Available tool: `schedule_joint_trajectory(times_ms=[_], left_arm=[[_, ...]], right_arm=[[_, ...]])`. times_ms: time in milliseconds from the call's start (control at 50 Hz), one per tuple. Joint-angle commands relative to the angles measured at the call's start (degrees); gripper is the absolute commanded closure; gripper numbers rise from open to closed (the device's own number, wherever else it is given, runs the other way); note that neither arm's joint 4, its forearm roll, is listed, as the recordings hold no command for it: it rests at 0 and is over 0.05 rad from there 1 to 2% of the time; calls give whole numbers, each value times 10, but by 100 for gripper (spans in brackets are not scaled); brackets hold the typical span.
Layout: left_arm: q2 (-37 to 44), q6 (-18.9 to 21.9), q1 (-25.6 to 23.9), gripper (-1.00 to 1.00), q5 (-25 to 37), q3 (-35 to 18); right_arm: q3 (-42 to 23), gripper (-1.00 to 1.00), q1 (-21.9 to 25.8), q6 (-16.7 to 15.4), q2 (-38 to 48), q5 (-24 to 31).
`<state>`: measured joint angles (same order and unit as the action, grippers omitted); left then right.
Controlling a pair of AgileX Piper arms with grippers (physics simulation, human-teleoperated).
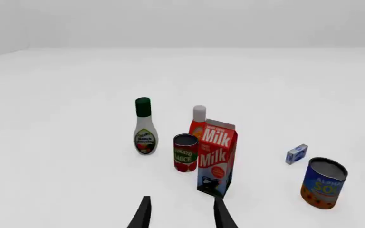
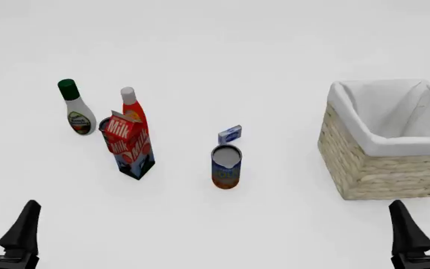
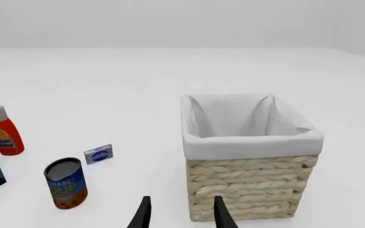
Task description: Pick the salad dressing and place it in the basket.
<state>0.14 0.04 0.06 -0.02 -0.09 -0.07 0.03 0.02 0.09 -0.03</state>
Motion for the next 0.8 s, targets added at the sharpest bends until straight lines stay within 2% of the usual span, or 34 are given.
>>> schedule_joint_trajectory(times_ms=[20,260,360,420,520,560,580,800], left_arm=[[3,1,3,-100,0,-2],[3,-1,2,-100,1,-3],[14,-2,-3,-100,4,-20],[44,7,-3,-100,-13,-29],[132,-10,-9,-100,-50,-71],[133,-10,-9,-100,-51,-71],[185,-3,-10,-100,-72,-98],[315,27,-10,-100,-105,-199]], right_arm=[[-4,-100,2,1,2,0],[-5,-100,5,1,0,1],[-7,-100,5,2,0,2],[-4,-100,5,3,0,0],[-4,-100,5,3,0,0],[-4,-100,5,3,0,0],[-5,-100,7,2,0,1],[-7,-100,10,4,0,3]])
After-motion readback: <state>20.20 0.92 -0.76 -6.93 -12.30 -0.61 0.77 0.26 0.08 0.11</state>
